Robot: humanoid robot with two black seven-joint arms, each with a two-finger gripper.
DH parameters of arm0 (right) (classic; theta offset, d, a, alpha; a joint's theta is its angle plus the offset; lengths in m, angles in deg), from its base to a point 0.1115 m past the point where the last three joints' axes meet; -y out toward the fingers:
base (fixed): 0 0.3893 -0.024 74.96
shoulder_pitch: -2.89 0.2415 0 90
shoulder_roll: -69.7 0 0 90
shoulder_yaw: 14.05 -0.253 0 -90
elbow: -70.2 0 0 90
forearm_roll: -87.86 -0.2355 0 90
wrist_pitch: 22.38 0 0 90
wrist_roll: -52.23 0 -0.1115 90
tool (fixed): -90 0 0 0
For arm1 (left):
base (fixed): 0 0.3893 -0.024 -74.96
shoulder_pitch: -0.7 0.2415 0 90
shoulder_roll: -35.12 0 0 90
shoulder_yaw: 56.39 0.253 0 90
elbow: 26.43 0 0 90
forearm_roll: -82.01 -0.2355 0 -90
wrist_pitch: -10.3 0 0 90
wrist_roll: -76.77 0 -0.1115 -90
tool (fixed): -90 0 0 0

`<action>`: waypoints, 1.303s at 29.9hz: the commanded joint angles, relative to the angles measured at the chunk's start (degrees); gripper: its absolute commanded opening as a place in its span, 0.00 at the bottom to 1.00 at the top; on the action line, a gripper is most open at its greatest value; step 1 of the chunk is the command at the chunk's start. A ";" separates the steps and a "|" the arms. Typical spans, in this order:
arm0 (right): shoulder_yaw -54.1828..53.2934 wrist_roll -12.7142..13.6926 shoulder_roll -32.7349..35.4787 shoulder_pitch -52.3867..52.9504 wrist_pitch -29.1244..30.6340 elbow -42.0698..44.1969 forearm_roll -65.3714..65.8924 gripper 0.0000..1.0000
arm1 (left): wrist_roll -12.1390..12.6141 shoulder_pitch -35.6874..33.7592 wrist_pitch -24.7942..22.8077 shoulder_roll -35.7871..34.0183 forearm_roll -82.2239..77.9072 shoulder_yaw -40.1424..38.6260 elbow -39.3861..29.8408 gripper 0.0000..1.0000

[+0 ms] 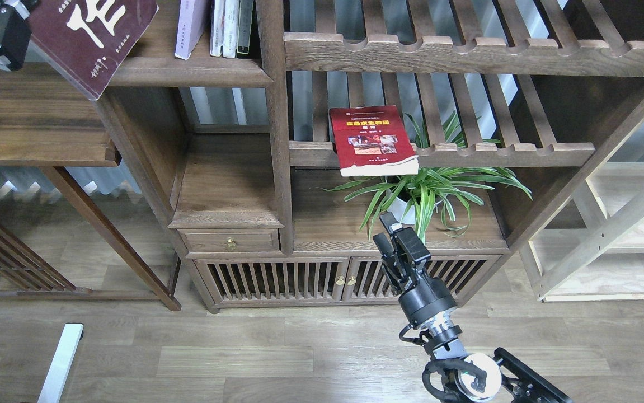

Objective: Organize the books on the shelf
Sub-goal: 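Push the dark red book onto the upper shelf with the left gripper, then open the left gripper and pull it back from the shelf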

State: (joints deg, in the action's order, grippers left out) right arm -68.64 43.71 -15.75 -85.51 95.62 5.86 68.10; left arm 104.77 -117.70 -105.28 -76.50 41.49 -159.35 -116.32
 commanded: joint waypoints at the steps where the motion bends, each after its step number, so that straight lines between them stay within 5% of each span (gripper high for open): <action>1: -0.51 -0.01 0.02 -0.11 0.00 0.01 -0.01 0.74 | 0.00 0.36 0.00 0.08 0.01 -0.22 0.33 0.00; 7: -0.42 0.08 0.02 -0.11 0.00 -0.17 -0.01 0.74 | 0.00 -0.43 1.49 0.35 -0.08 1.18 1.30 0.00; 18: -0.42 0.17 0.02 -0.11 0.00 -0.26 0.08 0.74 | 0.00 -4.81 12.74 0.35 0.01 6.18 2.44 0.00; 39: -0.60 0.08 0.11 -0.20 0.00 -0.52 0.08 0.74 | 0.00 -20.64 17.58 0.35 -0.17 18.67 14.65 0.00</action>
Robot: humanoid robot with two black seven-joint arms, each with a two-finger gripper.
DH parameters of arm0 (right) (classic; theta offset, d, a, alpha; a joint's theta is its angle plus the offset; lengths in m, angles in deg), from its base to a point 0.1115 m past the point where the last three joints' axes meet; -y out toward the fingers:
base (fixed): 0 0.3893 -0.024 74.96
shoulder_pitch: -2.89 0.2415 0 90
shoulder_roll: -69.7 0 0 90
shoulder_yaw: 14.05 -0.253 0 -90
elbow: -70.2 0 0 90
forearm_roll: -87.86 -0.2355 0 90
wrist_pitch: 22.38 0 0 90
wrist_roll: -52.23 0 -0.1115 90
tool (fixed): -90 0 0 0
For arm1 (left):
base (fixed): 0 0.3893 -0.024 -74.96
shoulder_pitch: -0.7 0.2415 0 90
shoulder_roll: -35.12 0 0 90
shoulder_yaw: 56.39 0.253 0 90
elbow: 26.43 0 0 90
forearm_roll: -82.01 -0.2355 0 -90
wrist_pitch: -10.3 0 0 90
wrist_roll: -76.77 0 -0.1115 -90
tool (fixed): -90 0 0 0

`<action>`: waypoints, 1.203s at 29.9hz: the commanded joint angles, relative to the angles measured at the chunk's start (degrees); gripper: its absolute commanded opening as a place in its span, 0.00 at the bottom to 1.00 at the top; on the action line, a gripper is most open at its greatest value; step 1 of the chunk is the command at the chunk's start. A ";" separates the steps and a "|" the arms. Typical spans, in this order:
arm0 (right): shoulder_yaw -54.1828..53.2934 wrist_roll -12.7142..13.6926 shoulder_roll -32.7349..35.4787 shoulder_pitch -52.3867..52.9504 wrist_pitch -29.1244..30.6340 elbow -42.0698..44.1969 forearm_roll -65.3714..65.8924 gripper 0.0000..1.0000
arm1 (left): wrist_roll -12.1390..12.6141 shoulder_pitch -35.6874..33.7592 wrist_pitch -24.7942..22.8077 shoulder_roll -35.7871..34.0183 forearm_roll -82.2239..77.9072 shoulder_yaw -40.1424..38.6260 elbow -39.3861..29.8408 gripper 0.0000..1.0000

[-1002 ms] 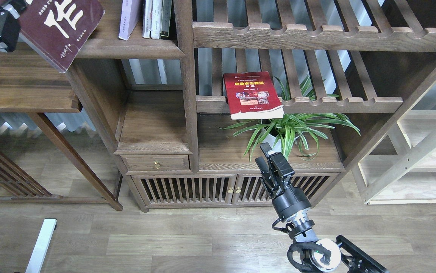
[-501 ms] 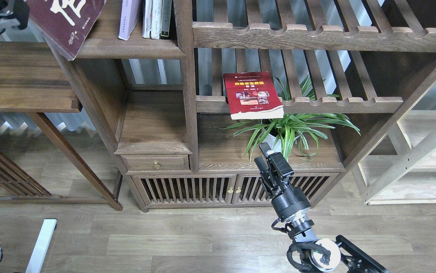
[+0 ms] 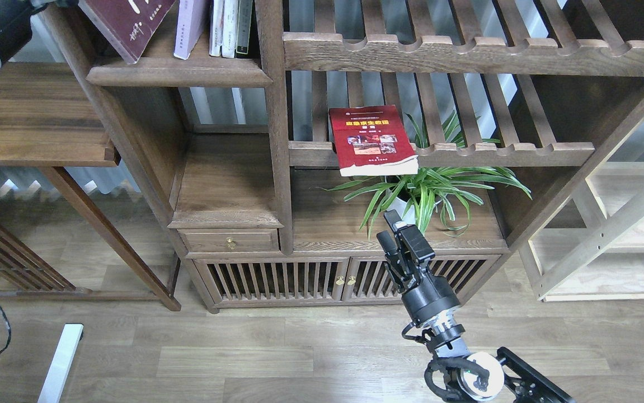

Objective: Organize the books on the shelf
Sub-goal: 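Open the left gripper and pull it back from the shelf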

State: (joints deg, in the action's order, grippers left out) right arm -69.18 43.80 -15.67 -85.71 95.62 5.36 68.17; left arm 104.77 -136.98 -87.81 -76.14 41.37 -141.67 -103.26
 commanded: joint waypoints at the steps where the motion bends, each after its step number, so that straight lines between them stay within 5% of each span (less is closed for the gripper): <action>1: -0.06 0.00 0.03 0.01 0.00 -0.11 0.00 0.74 | 0.00 -1.80 0.11 -0.01 -0.05 1.35 2.03 0.00; 14: -0.24 0.00 0.12 -0.34 0.00 -0.73 0.00 0.74 | 0.00 -14.36 0.11 0.52 0.04 9.87 15.73 0.00; 36: -2.35 -0.09 0.12 -1.14 0.00 -0.73 -0.18 0.74 | 0.00 -21.40 -0.07 4.92 0.04 16.91 28.66 0.00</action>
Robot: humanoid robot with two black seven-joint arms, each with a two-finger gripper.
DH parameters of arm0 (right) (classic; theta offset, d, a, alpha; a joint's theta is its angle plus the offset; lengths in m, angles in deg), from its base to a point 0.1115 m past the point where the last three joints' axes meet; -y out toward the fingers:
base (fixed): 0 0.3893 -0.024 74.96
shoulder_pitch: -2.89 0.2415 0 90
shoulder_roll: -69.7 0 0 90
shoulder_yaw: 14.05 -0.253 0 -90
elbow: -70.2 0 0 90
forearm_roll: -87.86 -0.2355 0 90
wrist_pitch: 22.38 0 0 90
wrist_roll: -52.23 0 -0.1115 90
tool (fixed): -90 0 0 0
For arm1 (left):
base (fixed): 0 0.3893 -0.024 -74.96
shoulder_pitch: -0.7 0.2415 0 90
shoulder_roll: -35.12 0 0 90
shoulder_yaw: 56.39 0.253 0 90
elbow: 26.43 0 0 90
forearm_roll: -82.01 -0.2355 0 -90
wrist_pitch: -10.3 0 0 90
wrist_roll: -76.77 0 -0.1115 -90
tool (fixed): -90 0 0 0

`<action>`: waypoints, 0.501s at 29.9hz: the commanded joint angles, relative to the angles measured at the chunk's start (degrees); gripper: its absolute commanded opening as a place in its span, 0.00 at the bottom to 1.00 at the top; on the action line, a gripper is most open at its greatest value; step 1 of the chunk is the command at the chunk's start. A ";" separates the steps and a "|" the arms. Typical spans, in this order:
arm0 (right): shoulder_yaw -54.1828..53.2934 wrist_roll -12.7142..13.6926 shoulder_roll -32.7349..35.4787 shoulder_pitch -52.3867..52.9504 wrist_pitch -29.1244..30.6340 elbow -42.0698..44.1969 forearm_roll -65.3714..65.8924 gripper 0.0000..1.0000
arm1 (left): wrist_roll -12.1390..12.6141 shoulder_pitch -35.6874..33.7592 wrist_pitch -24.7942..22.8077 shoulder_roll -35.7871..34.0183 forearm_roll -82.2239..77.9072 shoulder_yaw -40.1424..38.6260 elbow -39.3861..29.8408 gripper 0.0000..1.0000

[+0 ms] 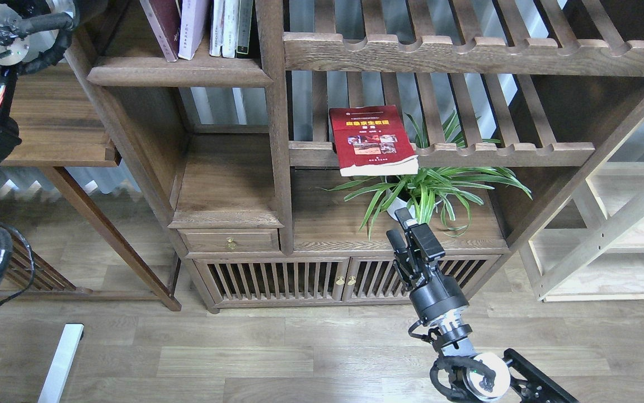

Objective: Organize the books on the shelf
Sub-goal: 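Open the left gripper and pull it back from the shelf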

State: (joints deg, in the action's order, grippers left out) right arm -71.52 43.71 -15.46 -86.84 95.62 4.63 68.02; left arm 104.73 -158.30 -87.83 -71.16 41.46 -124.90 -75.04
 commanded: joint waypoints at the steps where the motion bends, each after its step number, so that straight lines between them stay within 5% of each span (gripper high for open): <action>1: 0.08 0.00 -0.09 -0.01 0.00 0.00 -0.03 0.74 | 0.04 -0.08 -0.31 -0.15 -0.05 0.22 0.71 0.00; 15: -0.01 0.00 -0.09 -0.71 0.00 0.09 -0.12 0.74 | 0.04 -4.65 -0.75 2.57 0.04 2.68 9.06 0.00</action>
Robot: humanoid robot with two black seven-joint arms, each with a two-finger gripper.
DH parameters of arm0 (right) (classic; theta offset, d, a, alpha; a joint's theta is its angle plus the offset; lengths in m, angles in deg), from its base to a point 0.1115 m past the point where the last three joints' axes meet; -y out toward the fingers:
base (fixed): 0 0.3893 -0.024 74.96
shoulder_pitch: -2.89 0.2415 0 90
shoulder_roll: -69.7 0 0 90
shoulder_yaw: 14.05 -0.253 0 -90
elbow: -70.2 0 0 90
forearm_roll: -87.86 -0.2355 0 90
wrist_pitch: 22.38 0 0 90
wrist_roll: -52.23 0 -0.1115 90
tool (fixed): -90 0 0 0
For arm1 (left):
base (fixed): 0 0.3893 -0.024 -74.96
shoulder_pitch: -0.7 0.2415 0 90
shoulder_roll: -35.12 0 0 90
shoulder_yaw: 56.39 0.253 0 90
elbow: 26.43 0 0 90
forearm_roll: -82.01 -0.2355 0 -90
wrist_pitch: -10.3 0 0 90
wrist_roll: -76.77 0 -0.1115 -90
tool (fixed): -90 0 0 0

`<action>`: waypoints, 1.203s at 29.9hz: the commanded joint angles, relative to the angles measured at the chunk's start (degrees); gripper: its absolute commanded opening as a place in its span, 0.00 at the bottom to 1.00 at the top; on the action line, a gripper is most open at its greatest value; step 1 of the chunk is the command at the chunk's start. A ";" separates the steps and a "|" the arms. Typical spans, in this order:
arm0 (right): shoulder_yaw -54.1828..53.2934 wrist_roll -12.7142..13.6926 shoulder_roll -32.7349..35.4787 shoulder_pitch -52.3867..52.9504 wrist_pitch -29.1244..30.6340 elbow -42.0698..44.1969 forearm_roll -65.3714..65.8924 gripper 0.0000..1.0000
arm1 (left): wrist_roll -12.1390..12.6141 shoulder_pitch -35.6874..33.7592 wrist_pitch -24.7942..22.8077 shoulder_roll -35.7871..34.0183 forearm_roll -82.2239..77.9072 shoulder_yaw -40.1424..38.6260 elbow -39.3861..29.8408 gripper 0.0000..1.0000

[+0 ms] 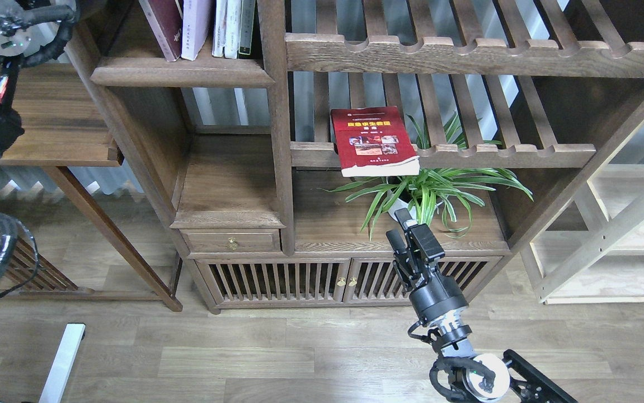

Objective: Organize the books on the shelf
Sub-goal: 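Open the left gripper and pull it back from the shelf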

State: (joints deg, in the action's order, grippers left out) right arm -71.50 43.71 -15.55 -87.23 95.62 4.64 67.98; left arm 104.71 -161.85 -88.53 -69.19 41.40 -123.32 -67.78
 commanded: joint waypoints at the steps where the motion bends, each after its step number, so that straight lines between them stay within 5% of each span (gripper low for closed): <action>1: -0.11 0.00 0.00 -0.41 0.00 0.08 -0.08 0.74 | 0.07 -1.45 -0.05 0.86 0.10 1.28 2.50 0.00; 22: -0.46 0.00 0.00 -0.41 0.00 0.17 -0.69 0.80 | 0.07 -2.33 0.04 2.89 2.56 4.44 2.34 0.03; 36: -0.46 0.00 0.18 -0.85 0.00 0.17 -0.69 0.85 | 0.07 -1.37 -0.05 2.54 5.19 4.27 -1.70 0.43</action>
State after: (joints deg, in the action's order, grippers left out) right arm -71.93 43.70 -15.40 -87.81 95.62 4.81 67.27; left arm 105.11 -163.33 -88.50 -66.14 45.68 -118.64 -67.92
